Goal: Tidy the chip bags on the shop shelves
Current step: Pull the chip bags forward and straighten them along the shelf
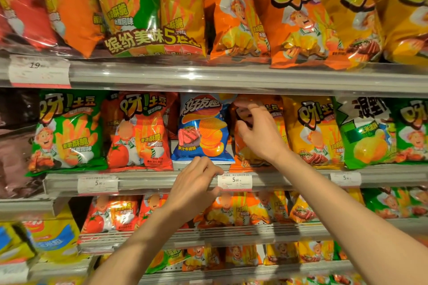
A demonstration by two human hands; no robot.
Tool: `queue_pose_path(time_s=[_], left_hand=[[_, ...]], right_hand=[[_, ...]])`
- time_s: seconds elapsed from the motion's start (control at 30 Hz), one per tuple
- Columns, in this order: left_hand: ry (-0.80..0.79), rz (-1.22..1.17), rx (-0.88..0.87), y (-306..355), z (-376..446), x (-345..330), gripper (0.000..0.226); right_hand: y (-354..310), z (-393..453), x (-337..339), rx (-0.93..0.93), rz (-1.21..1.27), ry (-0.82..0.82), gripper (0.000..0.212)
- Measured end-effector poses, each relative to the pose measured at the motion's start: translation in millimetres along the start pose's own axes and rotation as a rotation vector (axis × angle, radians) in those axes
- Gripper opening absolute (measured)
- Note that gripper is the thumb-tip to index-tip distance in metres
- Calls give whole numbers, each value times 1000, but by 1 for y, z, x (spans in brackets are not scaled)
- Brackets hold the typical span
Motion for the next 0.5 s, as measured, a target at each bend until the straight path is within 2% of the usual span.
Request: queue_pose_path(time_s=[0.1,0.2,0.33,0.5], left_hand=[[28,45,-7,2,-1,-2,38],[67,70,-30,6,2,-3,39],[68,67,-45,11,8,-7,40],[41,27,-12,7,14,-8,33]], right_hand=[[22,-13,34,-39,-45,126,30],[61,-21,48,-169,-31,116,31],[95,-31,45,-279,74,30,48],[100,-23,29,-425,207,-71,74]])
Point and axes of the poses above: each hand's wrist, its own z-axis towards the middle knuckle, its own x-axis out of the back of the hand, y = z × x, the point moved 6 cm from there along z, towards the middle knuckle, and after that the axes turned 5 degrees about -x, right-handed, at the moved point
